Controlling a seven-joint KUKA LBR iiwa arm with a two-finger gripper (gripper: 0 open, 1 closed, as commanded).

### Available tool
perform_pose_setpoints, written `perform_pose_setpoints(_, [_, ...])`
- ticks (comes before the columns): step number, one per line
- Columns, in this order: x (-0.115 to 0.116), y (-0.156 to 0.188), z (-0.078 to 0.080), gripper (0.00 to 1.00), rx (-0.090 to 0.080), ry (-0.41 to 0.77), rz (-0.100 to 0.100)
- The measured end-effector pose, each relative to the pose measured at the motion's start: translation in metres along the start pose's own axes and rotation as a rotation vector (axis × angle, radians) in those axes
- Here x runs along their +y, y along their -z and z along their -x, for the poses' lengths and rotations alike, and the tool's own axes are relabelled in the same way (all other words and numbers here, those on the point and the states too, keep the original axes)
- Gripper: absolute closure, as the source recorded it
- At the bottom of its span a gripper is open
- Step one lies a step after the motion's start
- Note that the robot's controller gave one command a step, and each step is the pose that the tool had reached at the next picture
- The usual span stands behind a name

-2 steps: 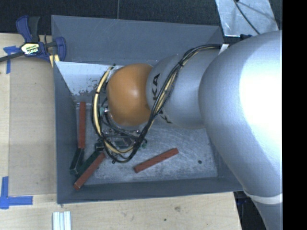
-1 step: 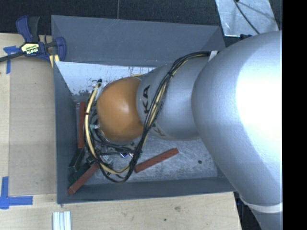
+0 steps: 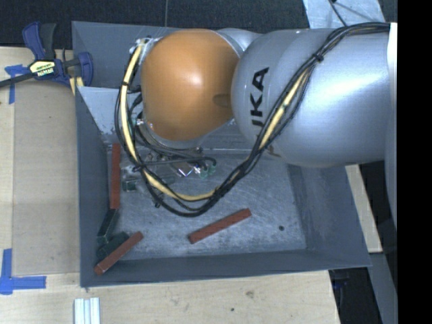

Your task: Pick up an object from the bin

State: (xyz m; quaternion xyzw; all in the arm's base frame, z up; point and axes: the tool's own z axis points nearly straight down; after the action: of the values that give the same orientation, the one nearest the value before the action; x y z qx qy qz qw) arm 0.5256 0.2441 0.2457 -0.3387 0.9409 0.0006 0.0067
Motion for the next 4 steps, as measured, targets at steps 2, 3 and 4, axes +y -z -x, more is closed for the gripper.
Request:
perform_pose_setpoints(2, [0.018,-0.086,-0.042,1.0,0.016,-0.059,0.004])
perform_pose_setpoints(3, [0.004,-0.037,-0.02,1.0,0.004,-0.07,0.0])
perform_pose_setpoints(4, [0.017,-0.074,-0.043,1.0,0.015,-0.097,0.004])
